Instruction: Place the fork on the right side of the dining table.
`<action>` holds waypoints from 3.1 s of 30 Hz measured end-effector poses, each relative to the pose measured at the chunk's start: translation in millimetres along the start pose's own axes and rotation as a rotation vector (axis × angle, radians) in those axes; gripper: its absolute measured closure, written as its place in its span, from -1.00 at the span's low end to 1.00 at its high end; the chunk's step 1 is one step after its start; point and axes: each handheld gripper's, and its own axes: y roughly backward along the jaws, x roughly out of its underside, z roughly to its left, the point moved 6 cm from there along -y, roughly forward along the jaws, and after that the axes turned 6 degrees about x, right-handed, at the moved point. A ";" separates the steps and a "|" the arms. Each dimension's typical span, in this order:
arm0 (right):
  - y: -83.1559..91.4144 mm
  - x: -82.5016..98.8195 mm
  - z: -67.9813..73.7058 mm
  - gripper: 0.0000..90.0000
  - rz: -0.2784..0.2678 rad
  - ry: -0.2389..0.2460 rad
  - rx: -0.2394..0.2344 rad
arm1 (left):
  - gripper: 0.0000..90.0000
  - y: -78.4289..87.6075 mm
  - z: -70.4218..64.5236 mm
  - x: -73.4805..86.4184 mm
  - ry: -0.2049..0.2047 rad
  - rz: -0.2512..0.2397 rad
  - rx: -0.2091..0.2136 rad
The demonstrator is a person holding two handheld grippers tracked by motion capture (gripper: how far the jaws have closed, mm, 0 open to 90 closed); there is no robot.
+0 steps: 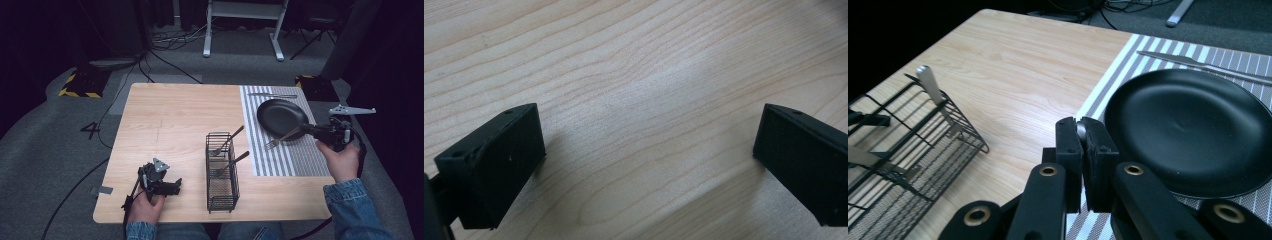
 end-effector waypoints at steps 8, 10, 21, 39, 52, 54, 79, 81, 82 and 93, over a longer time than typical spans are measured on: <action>-15.4 8.6 -3.2 0.93 0.017 -0.004 0.011 | -0.99 -0.1 0.0 0.0 0.000 -0.002 -0.001; -18.2 10.2 -3.1 0.93 0.019 -0.004 0.008 | -0.99 -0.1 0.0 0.0 0.000 -0.002 -0.001; -27.9 15.7 0.1 0.93 0.034 -0.007 0.004 | -0.99 0.0 0.0 0.0 0.000 0.000 0.000; -32.3 15.5 -7.9 0.91 0.059 -0.063 0.002 | -0.99 -0.1 0.0 0.0 0.000 -0.002 -0.001; -35.5 24.3 -34.1 0.73 0.107 -0.160 0.036 | -0.99 0.1 0.0 0.0 0.000 0.000 0.000; -35.2 27.0 -37.6 0.67 0.113 -0.173 0.037 | -0.99 0.1 0.0 0.0 0.000 0.001 0.000; -47.0 62.8 -88.1 0.41 0.181 -0.342 0.042 | -0.99 0.1 0.0 0.0 0.000 0.001 0.000; -48.2 67.7 -92.6 0.41 0.189 -0.360 0.039 | -0.99 0.0 0.0 0.0 0.000 0.000 -0.001; -48.4 69.1 -94.0 0.41 0.189 -0.363 0.039 | -0.99 0.0 0.0 0.0 0.000 -0.001 -0.001; -53.1 81.8 -106.5 0.40 0.213 -0.397 0.050 | -0.99 0.0 0.0 0.0 0.000 0.000 0.000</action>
